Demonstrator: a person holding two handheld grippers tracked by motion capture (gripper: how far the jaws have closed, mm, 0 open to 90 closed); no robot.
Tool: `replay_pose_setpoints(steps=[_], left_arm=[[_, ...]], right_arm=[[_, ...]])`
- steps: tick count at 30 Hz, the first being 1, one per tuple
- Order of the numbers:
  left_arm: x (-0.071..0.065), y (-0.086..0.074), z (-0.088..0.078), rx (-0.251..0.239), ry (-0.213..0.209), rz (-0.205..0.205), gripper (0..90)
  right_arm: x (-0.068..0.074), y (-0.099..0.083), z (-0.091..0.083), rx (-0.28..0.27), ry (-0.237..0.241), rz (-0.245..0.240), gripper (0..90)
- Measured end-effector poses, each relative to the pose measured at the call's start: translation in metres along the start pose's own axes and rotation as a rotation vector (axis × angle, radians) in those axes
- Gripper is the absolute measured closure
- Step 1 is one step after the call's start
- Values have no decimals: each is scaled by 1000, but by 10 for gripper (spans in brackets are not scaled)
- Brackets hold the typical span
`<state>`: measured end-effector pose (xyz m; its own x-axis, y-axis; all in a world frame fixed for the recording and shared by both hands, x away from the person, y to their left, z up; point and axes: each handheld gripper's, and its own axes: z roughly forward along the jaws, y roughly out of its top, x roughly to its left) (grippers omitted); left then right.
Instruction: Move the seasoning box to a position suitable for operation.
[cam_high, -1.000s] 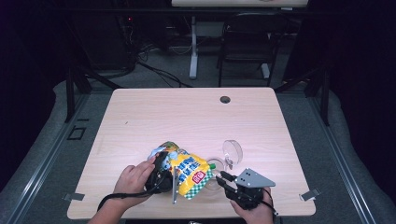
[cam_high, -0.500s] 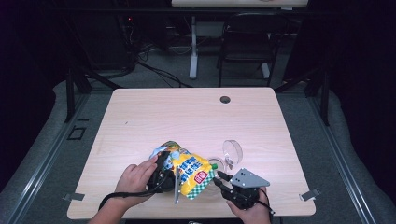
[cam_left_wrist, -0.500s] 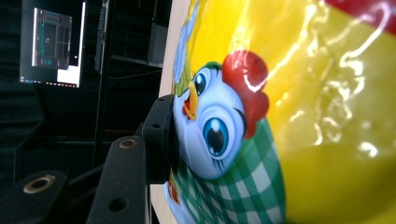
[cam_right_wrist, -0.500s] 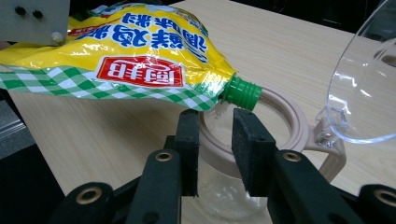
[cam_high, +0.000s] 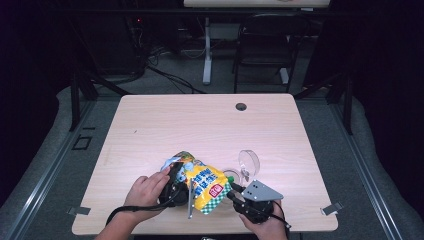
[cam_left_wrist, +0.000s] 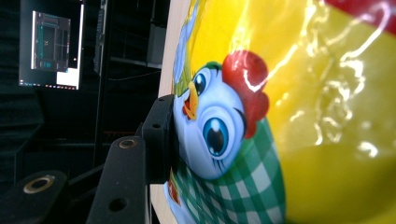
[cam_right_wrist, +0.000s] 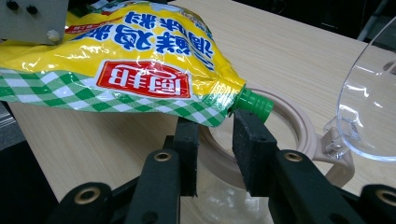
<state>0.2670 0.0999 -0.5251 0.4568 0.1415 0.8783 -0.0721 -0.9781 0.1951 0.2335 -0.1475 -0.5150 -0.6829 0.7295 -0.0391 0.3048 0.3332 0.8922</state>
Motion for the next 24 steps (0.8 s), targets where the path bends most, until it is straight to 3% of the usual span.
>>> replay_pose_setpoints(steps=[24], left_arm=[[1,0,-2,11,17,25,545]], right_arm=[[3,1,3,7,7,-10,704]])
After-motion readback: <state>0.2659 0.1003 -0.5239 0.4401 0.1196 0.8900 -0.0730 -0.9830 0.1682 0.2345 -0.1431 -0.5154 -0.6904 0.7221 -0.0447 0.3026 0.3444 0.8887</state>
